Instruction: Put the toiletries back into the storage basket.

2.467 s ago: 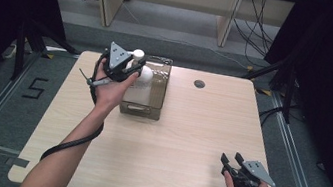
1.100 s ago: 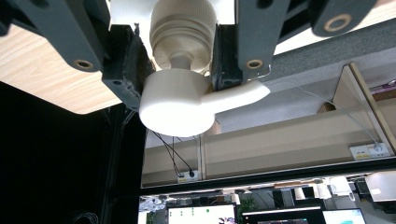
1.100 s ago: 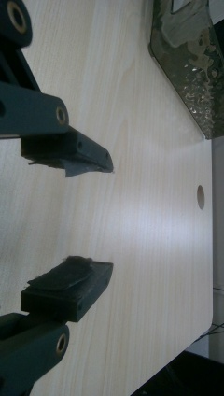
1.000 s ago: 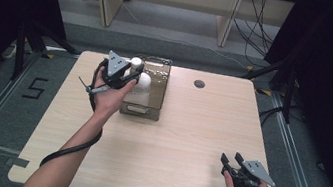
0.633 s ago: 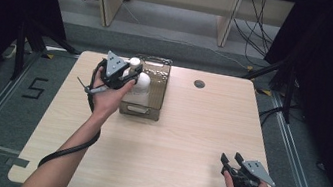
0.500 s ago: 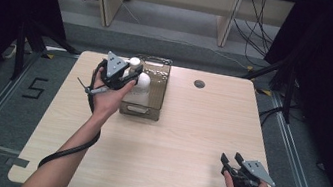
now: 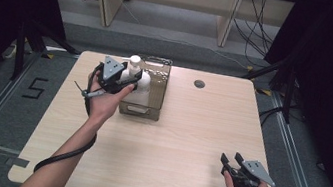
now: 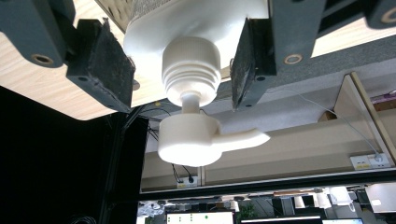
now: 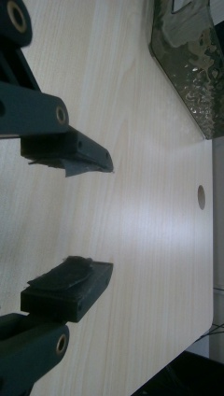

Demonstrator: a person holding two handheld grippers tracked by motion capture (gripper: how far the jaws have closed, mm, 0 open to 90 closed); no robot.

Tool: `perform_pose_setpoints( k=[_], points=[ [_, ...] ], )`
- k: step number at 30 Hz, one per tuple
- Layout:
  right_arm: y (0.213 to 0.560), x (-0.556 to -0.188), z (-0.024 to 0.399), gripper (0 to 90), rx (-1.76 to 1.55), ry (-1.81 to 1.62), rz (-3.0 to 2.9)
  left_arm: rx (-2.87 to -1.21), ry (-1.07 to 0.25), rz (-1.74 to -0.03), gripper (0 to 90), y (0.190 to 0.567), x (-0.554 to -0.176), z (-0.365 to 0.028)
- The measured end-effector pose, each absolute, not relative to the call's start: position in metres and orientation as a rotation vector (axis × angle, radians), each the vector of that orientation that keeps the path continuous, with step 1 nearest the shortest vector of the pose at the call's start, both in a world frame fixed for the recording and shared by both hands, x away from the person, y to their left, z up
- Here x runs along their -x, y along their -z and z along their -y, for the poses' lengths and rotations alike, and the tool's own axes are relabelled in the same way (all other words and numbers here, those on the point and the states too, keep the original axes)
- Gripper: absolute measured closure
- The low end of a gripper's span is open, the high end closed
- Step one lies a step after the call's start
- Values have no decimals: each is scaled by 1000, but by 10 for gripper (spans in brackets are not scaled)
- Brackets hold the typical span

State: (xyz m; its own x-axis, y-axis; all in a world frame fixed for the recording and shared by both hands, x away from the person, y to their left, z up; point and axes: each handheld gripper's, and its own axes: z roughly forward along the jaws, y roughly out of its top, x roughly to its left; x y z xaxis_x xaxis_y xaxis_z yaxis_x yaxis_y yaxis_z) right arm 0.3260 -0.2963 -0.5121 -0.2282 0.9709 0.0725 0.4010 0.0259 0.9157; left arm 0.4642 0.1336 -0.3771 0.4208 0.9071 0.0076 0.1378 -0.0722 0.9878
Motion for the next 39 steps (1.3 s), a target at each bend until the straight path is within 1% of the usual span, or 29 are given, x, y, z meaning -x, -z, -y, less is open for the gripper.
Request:
perform_pose_setpoints(
  k=[2, 3, 4, 5, 6, 8, 11, 22, 28, 29, 39],
  points=[
    [512, -326, 296, 451, -1407, -1182, -1689, -1519, -828, -962, 385, 378, -462, -135],
    [512, -324, 293, 450, -1461, -1199, -1677, -1526, -830, -955, 384, 378, -460, -136],
    [512, -326, 296, 451, -1411, -1183, -1684, -1520, -827, -956, 384, 378, -459, -136],
    [512, -324, 293, 451, -1462, -1201, -1673, -1517, -828, -951, 383, 378, -457, -137],
    [512, -326, 295, 451, -1421, -1189, -1681, -1516, -824, -949, 384, 378, -455, -139],
    [512, -324, 293, 450, -1463, -1201, -1676, -1515, -823, -949, 383, 378, -453, -141],
    [512, -326, 296, 450, -1406, -1182, -1686, -1514, -824, -941, 383, 377, -446, -146],
    [512, -324, 293, 450, -1464, -1202, -1673, -1504, -830, -929, 384, 380, -430, -159],
    [513, -325, 293, 450, -1445, -1214, -1671, -1502, -828, -927, 380, 386, -421, -166],
    [513, -327, 296, 450, -1397, -1194, -1679, -1501, -829, -926, 380, 386, -419, -167],
    [513, -327, 296, 451, -1387, -1181, -1678, -1506, -837, -929, 381, 398, -405, -178]
  ],
)
